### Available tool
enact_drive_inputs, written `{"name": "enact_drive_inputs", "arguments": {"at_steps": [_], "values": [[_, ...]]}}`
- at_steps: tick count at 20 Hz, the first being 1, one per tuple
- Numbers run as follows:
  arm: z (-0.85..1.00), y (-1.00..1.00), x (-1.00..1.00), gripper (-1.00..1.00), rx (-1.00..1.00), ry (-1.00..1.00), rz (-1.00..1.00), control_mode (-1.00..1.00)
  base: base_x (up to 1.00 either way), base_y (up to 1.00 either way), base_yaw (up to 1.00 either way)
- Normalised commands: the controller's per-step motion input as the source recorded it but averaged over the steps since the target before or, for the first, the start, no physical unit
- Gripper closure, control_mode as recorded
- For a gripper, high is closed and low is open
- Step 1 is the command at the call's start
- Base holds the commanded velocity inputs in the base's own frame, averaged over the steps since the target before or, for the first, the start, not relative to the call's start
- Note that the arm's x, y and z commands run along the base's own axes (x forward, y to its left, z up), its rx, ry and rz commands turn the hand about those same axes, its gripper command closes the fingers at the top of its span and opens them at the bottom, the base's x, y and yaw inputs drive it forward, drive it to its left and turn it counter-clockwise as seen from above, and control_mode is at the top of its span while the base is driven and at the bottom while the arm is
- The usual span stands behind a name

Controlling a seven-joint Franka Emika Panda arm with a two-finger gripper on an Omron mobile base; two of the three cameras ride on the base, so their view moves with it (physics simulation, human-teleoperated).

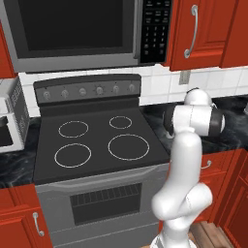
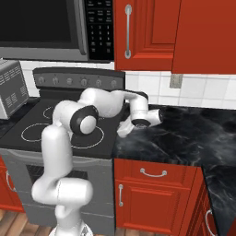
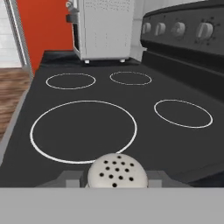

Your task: Take 2 condiments from the cabinet and move them on the counter near the stove.Make sure the condiments are lined up with each other, next to each other.

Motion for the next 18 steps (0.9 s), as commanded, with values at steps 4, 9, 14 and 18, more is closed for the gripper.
{"name": "enact_drive_inputs", "arguments": {"at_steps": [4, 9, 14, 18], "values": [[-0.22, 0.0, 0.2, 1.0, 0.0, 0.0, 0.09, -1.0, 0.0, 0.0, 0.0], [-0.09, 0.0, 0.16, 1.0, 0.0, 0.0, 0.08, -1.0, 0.0, 0.0, 0.0], [-0.18, 0.0, 0.08, 1.0, 0.0, 0.0, 0.05, -1.0, 0.0, 0.0, 0.0], [-0.25, 0.04, 0.08, 1.0, 0.0, 0.0, 0.02, -1.0, 0.0, 0.0, 0.0]]}}
